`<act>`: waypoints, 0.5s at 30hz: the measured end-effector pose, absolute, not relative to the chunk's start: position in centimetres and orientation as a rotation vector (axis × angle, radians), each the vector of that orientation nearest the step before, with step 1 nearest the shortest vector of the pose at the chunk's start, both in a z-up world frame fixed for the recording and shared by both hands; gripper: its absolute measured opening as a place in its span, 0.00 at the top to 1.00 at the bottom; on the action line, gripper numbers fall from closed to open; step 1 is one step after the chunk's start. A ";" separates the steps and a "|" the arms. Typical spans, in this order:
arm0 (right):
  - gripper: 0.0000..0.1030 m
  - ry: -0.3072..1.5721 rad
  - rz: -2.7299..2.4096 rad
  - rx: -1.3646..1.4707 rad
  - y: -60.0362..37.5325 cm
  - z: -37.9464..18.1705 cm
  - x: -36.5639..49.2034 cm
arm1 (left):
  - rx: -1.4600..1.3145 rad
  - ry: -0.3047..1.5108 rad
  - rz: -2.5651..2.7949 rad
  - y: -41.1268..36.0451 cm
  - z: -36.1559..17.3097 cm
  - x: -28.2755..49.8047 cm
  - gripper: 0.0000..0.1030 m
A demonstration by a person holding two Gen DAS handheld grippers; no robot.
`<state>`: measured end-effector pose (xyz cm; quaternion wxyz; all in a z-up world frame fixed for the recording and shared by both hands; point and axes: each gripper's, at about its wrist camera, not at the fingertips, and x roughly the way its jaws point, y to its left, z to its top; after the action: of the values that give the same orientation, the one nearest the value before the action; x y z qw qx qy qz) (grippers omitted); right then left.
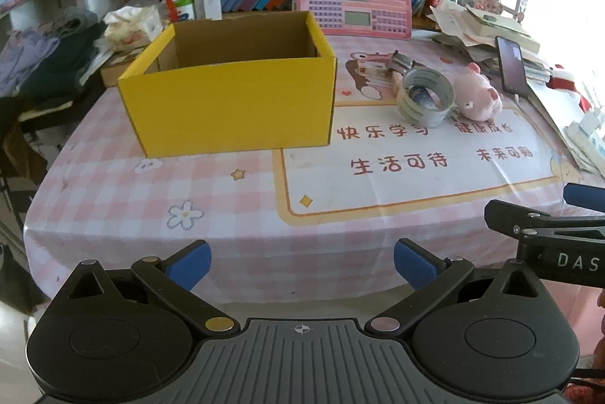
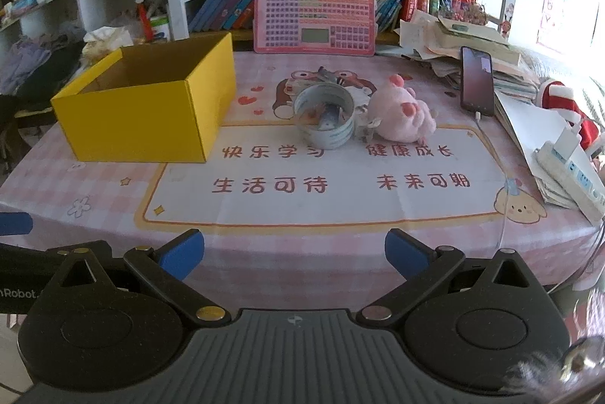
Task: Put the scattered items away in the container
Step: 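Move both tools toward the tape roll and plush pig beside the box, then grasp the clear tape roll with the left tool while the right tool grasps the pink plush pig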
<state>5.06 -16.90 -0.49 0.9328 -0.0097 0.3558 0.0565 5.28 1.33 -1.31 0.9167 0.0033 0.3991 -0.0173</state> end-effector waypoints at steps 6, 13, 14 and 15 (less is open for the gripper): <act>0.00 0.737 0.105 -0.016 -17.8 -0.9 6.6 | 0.030 0.810 -0.065 0.2 -1.4 6.8 0.00; 0.00 0.743 0.089 -0.023 -19.3 -1.1 8.9 | 0.024 0.816 -0.099 -1.3 -1.8 9.3 0.00; 0.00 0.742 0.083 -0.020 -19.7 -1.0 9.4 | 0.026 0.817 -0.105 -1.7 -1.9 9.9 0.00; 0.00 0.738 0.075 -0.016 -20.1 -1.1 9.8 | 0.030 0.818 -0.113 -2.1 -1.9 10.4 0.00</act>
<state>9.80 -20.11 -1.05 0.9319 -0.0080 0.3608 0.0367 10.43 -2.09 -1.91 0.9160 0.0144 0.3972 -0.0550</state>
